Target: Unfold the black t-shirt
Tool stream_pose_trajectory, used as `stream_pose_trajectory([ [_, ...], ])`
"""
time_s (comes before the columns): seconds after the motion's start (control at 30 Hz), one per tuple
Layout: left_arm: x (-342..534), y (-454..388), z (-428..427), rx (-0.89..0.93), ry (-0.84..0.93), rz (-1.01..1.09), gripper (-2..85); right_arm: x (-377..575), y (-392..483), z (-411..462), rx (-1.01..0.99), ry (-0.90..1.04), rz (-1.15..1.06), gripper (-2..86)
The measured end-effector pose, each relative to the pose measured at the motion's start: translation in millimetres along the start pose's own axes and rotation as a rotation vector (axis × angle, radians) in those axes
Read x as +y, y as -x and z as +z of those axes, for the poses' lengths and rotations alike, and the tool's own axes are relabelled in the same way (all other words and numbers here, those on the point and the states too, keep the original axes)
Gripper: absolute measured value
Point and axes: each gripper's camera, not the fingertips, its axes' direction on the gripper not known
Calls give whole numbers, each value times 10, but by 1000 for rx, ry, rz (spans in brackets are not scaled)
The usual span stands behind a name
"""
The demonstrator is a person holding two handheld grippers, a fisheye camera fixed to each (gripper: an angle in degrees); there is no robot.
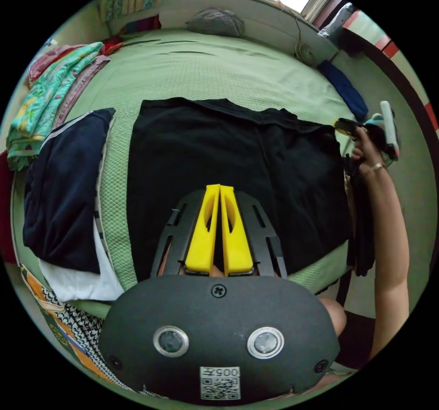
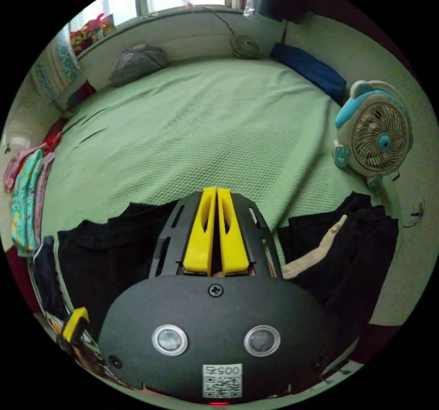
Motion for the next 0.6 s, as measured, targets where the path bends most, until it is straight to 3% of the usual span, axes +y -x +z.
stream_pose_trajectory([
  [0.2,445,154,-284,-5,-79,-42,-1,1358,-182,-680,-24,-68,-167,-15],
  [0.37,1080,193,-517,5,-167,-63,21,2481,-427,-912,-78,1,-213,-14],
  [0.53,1672,229,-785,-48,-363,-104,71,3277,-744,-1021,3,68,-191,-14],
  [0.6,1830,248,-820,-104,-363,-121,79,3559,-980,-1050,43,94,-133,-14],
])
